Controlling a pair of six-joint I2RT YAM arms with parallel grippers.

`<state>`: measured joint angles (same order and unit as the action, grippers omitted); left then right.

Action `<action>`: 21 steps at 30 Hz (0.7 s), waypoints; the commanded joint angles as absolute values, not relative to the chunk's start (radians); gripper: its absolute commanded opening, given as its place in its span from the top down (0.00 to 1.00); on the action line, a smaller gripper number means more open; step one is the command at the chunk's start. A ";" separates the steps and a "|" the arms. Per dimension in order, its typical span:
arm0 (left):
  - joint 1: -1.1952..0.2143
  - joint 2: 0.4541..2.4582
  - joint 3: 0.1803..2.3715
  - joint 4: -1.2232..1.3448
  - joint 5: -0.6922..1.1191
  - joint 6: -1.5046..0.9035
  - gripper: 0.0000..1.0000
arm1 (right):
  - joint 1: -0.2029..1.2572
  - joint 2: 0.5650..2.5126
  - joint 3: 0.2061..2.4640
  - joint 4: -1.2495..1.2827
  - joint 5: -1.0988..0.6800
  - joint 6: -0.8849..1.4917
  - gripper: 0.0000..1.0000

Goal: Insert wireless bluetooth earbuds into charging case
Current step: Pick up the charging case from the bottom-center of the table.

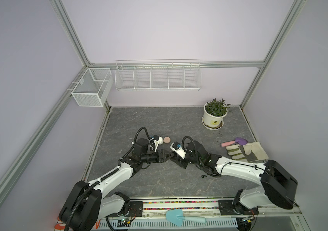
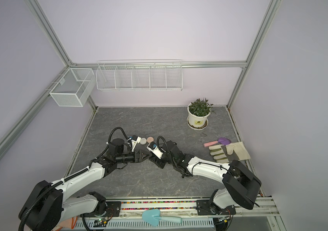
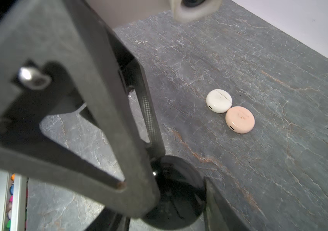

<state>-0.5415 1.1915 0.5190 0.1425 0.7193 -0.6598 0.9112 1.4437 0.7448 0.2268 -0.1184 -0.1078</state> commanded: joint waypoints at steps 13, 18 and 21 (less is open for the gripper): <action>-0.560 1.196 0.537 0.199 0.745 -0.641 0.75 | 0.907 1.434 0.810 0.195 -0.155 -0.158 0.60; -0.563 1.168 0.522 0.226 0.744 -0.657 0.84 | 0.907 1.434 0.812 0.193 -0.147 -0.164 0.59; -0.563 1.153 0.519 0.228 0.731 -0.662 0.89 | 0.907 1.429 0.823 0.179 -0.149 -0.160 0.55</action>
<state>-0.5503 1.1835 0.5228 0.1673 0.7006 -0.6575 0.9066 1.4437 0.7937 0.1806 -0.1299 -0.1356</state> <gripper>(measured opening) 0.195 0.522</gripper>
